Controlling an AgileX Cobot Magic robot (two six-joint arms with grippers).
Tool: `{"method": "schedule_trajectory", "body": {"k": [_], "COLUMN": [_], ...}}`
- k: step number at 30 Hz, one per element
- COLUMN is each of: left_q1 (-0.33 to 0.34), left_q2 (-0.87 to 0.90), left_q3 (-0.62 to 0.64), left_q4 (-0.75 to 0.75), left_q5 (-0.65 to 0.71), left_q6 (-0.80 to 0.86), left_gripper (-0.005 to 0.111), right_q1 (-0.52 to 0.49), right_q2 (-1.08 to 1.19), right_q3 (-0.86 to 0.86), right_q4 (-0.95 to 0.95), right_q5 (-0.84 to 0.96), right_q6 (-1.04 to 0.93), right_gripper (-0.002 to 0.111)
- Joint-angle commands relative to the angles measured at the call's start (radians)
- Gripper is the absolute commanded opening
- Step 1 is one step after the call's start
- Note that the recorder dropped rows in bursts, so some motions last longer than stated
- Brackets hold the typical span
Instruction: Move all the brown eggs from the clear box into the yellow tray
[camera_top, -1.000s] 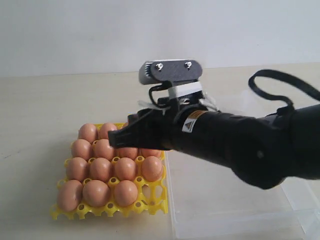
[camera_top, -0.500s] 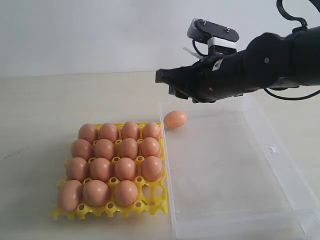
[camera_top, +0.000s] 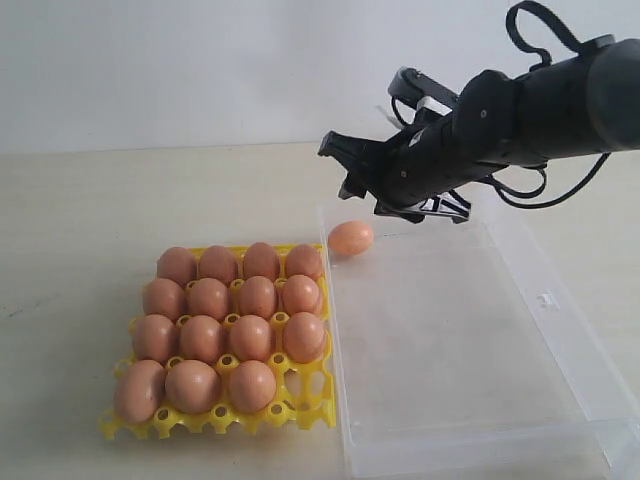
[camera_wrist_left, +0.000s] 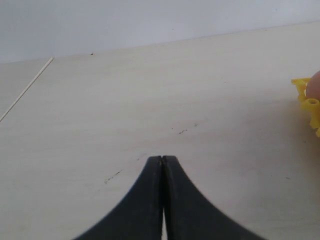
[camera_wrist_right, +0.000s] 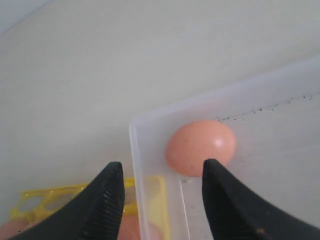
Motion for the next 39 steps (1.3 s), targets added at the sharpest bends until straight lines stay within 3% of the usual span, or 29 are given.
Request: {"method": "schedule_trajectory", "body": {"k": [1, 39], "left_q1": [-0.005, -0.005], "left_q2": [0.001, 0.001], "left_q3": [-0.004, -0.004], "left_q4": [0.000, 0.000], "left_q5": [-0.009, -0.009], "left_q6": [-0.002, -0.002], "left_gripper": [0.000, 0.000], "right_q1": [-0.007, -0.007], "right_q2": [0.040, 0.167], "right_q3": [-0.014, -0.014], "right_q4": [0.028, 0.278], "right_q5": [-0.003, -0.147], "right_q6": [0.002, 0.003], "right_gripper": [0.048, 0.048]}}
